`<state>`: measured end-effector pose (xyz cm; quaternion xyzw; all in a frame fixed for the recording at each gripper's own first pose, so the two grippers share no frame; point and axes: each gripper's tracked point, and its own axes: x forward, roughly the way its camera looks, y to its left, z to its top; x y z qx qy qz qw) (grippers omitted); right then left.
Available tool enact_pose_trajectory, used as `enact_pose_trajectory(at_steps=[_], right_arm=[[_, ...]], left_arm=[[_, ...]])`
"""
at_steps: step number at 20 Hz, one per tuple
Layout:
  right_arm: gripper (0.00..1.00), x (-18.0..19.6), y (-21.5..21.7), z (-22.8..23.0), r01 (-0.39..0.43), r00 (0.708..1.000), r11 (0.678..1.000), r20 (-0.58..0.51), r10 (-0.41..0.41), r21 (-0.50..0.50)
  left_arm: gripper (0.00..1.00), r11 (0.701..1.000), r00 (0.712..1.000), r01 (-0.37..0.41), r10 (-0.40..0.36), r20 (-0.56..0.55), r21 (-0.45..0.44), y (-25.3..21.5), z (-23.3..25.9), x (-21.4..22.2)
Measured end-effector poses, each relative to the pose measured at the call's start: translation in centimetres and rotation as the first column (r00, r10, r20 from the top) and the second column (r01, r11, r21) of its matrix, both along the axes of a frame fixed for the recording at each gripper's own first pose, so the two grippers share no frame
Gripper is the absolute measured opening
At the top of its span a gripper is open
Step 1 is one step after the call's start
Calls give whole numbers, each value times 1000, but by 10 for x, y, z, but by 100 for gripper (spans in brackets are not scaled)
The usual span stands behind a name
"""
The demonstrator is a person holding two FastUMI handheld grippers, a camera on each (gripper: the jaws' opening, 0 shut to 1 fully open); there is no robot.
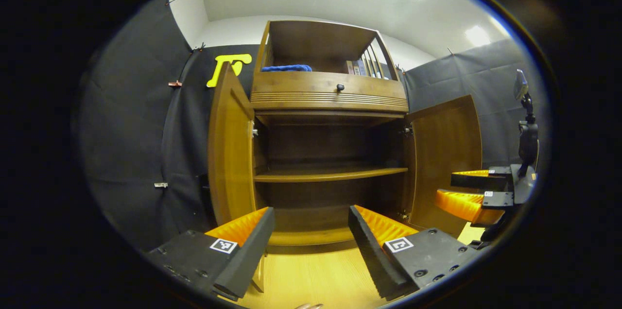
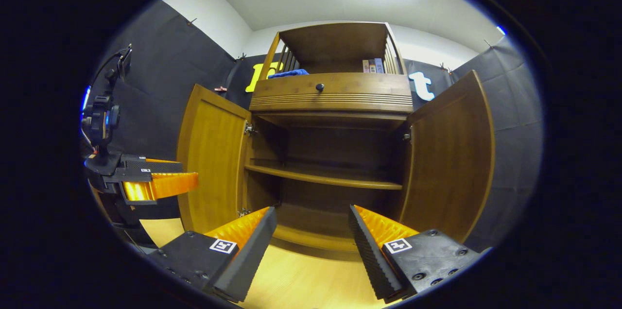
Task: Open the right door of the double-door shoe cabinet with the right hand, and open the left door with the left hand.
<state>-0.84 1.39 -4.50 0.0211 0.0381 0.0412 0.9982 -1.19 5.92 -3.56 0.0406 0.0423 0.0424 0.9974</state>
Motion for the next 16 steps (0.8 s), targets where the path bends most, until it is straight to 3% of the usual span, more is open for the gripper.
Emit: enact_pose_trajectory(at_steps=[16], right_arm=[[95, -21, -47, 7, 129, 991, 992, -19, -129, 14]], left_arm=[[94, 994, 994, 100, -99, 40, -37, -45, 7, 13]])
